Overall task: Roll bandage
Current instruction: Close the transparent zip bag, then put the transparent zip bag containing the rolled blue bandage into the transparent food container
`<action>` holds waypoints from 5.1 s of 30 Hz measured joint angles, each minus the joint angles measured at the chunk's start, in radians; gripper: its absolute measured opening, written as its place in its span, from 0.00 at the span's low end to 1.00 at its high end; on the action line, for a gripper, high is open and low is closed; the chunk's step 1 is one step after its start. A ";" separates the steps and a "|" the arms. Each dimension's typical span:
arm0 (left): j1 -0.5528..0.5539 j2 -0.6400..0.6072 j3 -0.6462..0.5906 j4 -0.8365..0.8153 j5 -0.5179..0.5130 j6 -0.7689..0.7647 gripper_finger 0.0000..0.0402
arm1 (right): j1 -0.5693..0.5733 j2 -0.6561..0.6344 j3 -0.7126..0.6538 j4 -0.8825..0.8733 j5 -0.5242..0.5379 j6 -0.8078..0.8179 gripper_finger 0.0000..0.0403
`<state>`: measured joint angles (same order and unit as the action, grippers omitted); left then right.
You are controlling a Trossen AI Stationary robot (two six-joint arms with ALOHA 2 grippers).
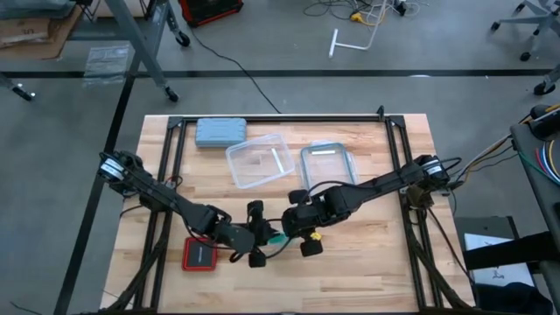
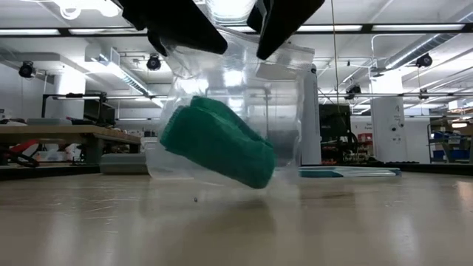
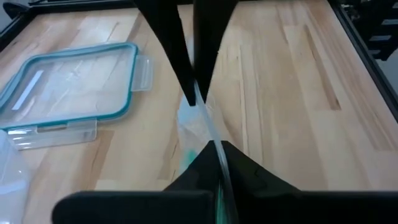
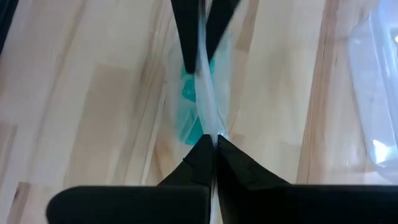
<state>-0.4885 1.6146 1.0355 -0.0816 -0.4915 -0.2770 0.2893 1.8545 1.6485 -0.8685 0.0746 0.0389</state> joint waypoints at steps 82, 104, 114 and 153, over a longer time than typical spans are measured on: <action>-0.039 -0.039 0.006 -0.103 -0.121 -0.196 0.18 | -0.002 -0.611 -0.701 0.506 -0.049 0.357 0.19; -0.038 -0.023 -0.043 -0.118 -0.119 -0.261 0.42 | -0.036 -0.297 -0.794 0.980 -0.126 0.417 0.43; -0.039 -0.023 -0.081 -0.104 -0.040 -0.284 0.30 | -0.113 -0.181 -0.744 1.016 -0.128 0.403 0.35; -0.050 -0.023 -0.108 0.003 -0.013 -0.105 0.00 | -0.179 -0.172 -0.735 1.058 -0.344 0.274 0.64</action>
<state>-0.5381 1.5921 0.9276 -0.0786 -0.5050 -0.3820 0.1102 1.6822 0.9134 0.1894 -0.2697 0.3126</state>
